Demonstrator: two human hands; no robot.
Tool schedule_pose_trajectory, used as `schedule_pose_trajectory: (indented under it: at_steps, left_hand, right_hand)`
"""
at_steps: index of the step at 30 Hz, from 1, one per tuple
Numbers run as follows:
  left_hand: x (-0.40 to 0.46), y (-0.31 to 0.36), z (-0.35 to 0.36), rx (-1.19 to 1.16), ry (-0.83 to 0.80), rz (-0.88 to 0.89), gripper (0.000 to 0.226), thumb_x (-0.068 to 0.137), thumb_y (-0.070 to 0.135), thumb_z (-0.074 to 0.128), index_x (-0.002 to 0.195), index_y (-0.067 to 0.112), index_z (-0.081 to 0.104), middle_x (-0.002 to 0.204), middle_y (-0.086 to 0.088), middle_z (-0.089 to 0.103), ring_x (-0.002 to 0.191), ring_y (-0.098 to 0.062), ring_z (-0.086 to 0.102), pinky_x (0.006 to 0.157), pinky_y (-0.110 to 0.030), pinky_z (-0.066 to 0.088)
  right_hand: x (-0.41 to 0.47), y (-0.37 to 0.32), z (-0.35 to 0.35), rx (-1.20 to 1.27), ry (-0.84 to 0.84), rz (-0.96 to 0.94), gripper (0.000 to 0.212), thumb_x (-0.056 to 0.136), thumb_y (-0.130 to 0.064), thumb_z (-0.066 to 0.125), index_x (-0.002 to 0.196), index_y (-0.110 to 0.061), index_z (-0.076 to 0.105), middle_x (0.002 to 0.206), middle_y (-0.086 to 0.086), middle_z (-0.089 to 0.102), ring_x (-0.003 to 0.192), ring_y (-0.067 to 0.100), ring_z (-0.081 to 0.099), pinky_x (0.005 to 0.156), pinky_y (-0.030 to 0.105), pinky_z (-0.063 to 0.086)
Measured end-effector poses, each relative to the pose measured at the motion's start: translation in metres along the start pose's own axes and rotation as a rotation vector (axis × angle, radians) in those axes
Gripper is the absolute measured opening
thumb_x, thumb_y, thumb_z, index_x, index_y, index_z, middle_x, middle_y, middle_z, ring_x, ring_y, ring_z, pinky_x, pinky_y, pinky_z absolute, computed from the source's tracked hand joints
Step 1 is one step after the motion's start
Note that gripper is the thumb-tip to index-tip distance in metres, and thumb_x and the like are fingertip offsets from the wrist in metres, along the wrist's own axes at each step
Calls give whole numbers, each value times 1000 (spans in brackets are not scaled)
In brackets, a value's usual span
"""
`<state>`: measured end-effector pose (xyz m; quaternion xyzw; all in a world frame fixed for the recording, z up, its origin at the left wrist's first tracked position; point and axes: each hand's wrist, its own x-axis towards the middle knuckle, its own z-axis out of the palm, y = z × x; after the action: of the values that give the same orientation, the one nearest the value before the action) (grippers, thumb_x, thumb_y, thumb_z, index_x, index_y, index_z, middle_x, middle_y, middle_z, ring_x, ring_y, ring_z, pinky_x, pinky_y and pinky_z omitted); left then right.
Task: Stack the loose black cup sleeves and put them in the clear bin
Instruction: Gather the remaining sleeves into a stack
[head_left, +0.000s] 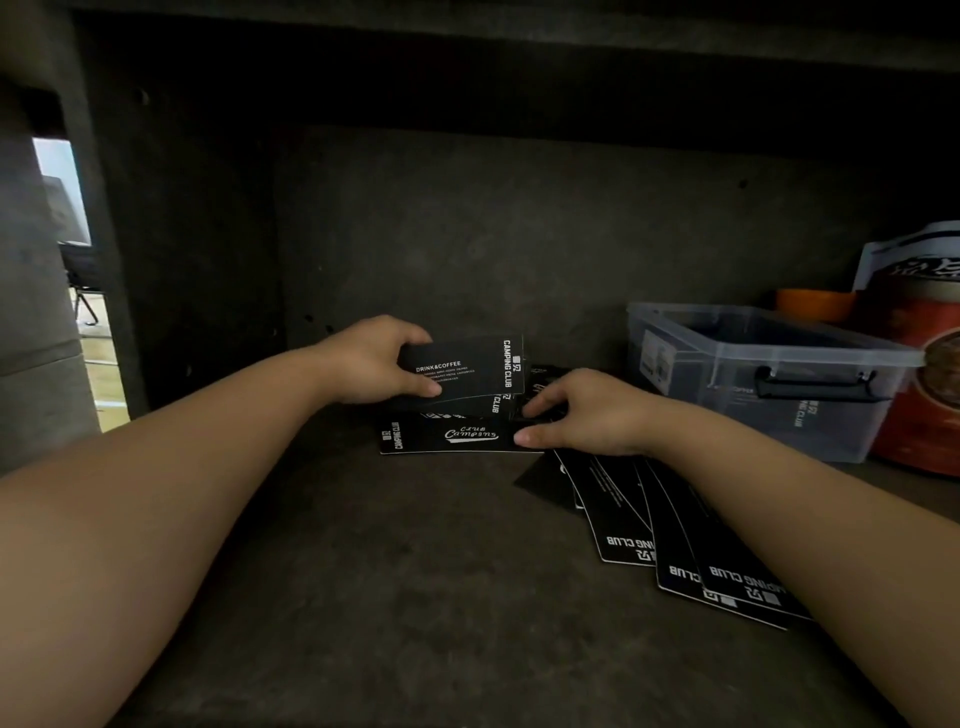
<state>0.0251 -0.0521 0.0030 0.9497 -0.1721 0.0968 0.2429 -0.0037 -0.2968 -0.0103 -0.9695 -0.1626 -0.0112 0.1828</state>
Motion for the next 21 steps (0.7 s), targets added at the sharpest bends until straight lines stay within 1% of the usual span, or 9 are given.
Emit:
schedule_pose_trajectory:
  at_steps: [3,7,10,12,13,14,15,18,21]
  left_hand:
    - [2,-2,-2,4,87,-21,32,75,27,83,100,33,64,100,8,69,94,-11,64,92,-36,52]
    - [1,-4,-3,36,-14,-29,30,78,28,81,99,34,61,101,8,68,92,-10,64,90,-31,51]
    - [-1,-3,-3,25,-37,-24,20,88,44,66,104,32,63,104,10,68,98,-9,63,90,-28,48]
    - [-5,2,-4,-46,-29,-36,43,90,62,48,109,29,68,108,12,67,104,-8,61,97,-29,44]
    - [-7,4,-5,-102,-38,-52,54,86,69,43,111,29,69,110,13,68,105,-7,61,100,-30,43]
    - [-8,5,-6,-136,-54,-53,60,81,74,42,110,30,70,110,14,68,104,-5,61,100,-30,43]
    - [-10,6,-6,-137,-74,-33,58,76,75,46,106,31,70,106,15,69,101,-4,62,97,-29,45]
    - [-8,4,-5,15,-95,45,28,78,57,68,95,34,67,96,14,68,93,-5,64,86,-29,50]
    - [-3,0,-1,86,-54,93,21,81,46,73,97,35,65,96,14,68,92,-6,64,88,-33,52]
  right_hand:
    - [-5,-2,-3,41,-25,-6,41,81,-43,72,118,-26,66,124,-7,56,121,10,48,92,20,33]
    - [-6,-2,-3,55,-48,17,45,79,-45,72,119,-25,61,107,-11,51,111,11,49,87,23,37]
    - [-2,-1,0,186,15,-3,45,75,-32,80,112,-22,57,106,-4,58,104,14,56,89,28,46]
    - [1,0,2,336,107,-70,38,73,-18,82,96,-21,52,100,8,66,95,24,65,87,36,52]
    - [2,0,4,358,170,-105,39,72,-13,82,89,-22,48,96,11,68,89,26,66,84,39,54]
    - [5,2,5,331,243,-134,42,71,-12,82,84,-25,45,91,11,68,82,24,66,80,40,54]
    - [6,3,6,281,305,-149,43,71,-13,82,81,-26,43,86,7,67,76,20,64,76,37,54]
    - [8,4,8,258,363,-194,39,75,-5,72,82,-28,43,87,1,61,67,12,58,67,29,51]
    - [9,4,7,437,388,-212,40,77,4,62,87,-31,44,96,4,61,65,12,58,68,29,52]
